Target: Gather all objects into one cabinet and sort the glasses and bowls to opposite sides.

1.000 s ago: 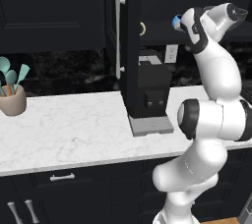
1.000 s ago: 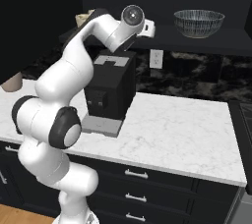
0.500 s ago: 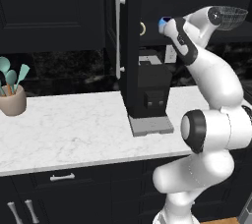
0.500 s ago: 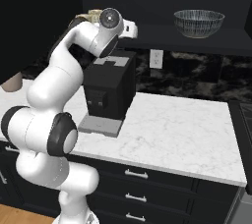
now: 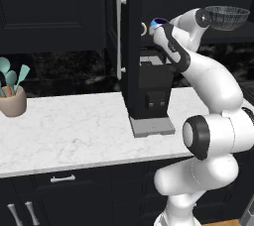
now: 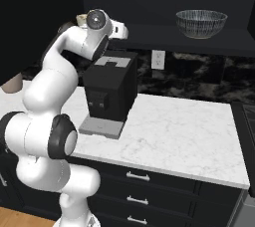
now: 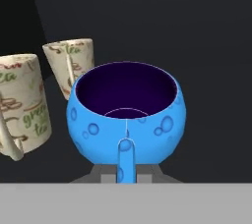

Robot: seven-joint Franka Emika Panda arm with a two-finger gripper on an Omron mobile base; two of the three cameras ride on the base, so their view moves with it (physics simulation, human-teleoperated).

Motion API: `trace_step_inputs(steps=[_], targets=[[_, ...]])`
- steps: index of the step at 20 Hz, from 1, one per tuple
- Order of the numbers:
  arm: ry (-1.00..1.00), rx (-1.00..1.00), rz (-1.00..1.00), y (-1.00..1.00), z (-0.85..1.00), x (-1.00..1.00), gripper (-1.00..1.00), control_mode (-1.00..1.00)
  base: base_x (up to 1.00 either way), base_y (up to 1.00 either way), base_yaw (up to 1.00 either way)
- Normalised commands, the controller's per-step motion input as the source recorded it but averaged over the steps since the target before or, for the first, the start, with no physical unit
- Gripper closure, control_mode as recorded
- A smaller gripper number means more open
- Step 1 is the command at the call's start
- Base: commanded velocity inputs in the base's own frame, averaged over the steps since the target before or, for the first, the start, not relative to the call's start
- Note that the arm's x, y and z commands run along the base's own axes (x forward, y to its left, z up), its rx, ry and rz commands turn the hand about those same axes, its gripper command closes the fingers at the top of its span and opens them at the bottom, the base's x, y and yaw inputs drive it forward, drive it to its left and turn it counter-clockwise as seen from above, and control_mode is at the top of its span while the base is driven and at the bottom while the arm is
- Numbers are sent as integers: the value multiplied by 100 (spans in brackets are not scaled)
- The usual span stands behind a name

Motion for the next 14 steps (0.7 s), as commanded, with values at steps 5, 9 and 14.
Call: trace_step_inputs(steps=[5,9,14], targets=[[3,0,0,0,0,16,100,-100,0,0,0],[2,0,0,0,0,11,100,-100,0,0,0],[2,0,0,0,0,4,100,-100,0,0,0]])
